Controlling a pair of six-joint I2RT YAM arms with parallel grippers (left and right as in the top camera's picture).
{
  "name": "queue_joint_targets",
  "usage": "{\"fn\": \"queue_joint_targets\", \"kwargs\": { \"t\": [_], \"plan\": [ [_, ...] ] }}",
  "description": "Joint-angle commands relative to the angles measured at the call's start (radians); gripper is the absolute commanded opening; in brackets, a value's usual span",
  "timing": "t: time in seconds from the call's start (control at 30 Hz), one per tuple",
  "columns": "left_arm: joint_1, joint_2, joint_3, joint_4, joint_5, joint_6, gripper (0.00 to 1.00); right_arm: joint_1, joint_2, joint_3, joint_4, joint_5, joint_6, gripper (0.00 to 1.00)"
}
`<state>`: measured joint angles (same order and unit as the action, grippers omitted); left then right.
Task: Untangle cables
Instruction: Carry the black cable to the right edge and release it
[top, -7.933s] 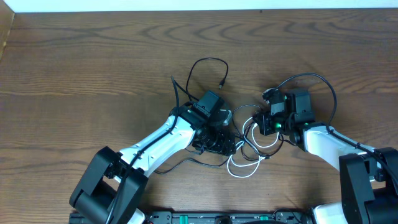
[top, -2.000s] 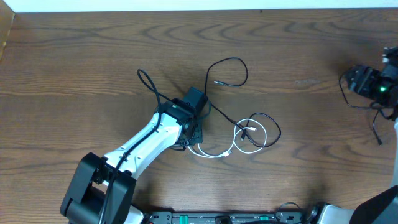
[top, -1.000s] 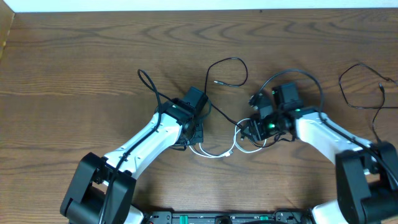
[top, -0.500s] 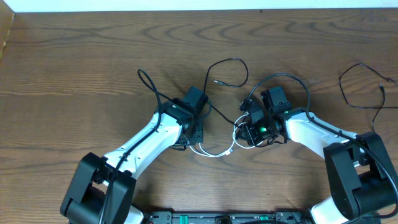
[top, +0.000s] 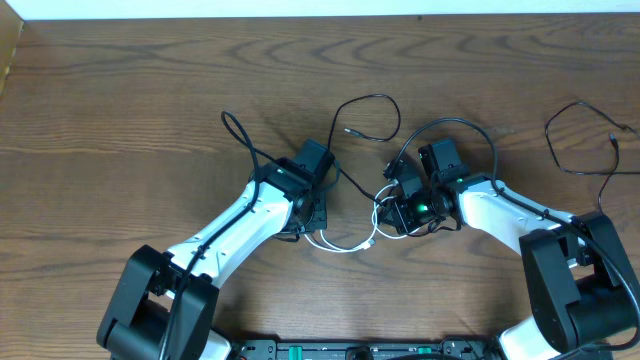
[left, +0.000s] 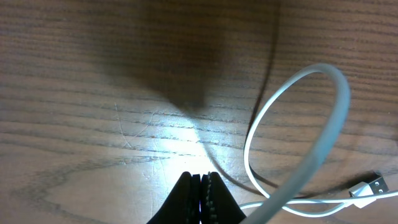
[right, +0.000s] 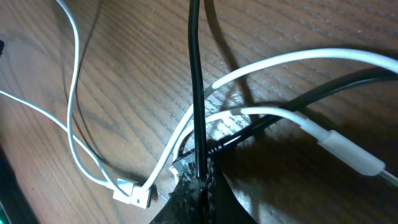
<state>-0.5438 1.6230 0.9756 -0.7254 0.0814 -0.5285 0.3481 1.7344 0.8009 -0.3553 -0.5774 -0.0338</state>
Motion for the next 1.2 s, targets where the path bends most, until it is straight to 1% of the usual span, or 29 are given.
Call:
{"fn": "queue_joint_targets", "kwargs": {
  "t": [0.0,0.23,0.4,0.47,0.53,0.63,0.67,0.7,0.8,1.0,1.1,1.17],
  "plan": [
    [0.004,-0.009,-0.005,-0.002,0.005,-0.016,0.08,-0.008,-0.004,0.011,-0.012,-0.028,0.009,0.01],
    [0.004,-0.009,-0.005,-0.002,0.005,-0.016,0.08,-0.054,-0.155,0.149,-0.094,-0.028,0.014,0.01],
    [0.004,-0.009,-0.005,-0.003,0.005,-0.016,0.08,-0.118,-0.322,0.268,-0.077,-0.026,0.014,0.01],
    [0.004,-0.009,-0.005,-0.003,0.005,-0.016,0.08,-0.152,-0.389,0.307,-0.058,0.002,0.015,0.01],
    [0.004,-0.009,-0.005,-0.003,0.005,-0.016,0.08,-0.187,-0.457,0.335,-0.039,0.082,0.035,0.01],
    [0.004,-0.009,-0.005,-0.003,0.005,-0.016,0.08,-0.231,-0.557,0.351,-0.016,0.267,0.048,0.01],
    [0.004,-0.009,-0.005,-0.003,0.005,-0.016,0.08,-0.244,-0.591,0.351,-0.013,0.336,0.048,0.01],
    [0.004,-0.009,-0.005,-0.002,0.005,-0.016,0.08,-0.266,-0.646,0.351,-0.013,0.467,0.048,0.01],
    [0.004,-0.009,-0.005,-0.002,0.005,-0.016,0.08,-0.291,-0.71,0.351,-0.023,0.655,0.048,0.01],
    [0.004,-0.009,-0.005,-0.002,0.005,-0.016,0.08,-0.33,-0.753,0.351,-0.062,0.966,0.049,0.01],
    [0.004,-0.009,-0.005,-0.002,0.005,-0.016,0.08,-0.355,-0.747,0.35,-0.082,1.075,0.101,0.01],
    [0.004,-0.009,-0.005,-0.003,0.005,-0.016,0.08,-0.38,-0.736,0.35,-0.091,1.11,0.129,0.01]
  ]
}}
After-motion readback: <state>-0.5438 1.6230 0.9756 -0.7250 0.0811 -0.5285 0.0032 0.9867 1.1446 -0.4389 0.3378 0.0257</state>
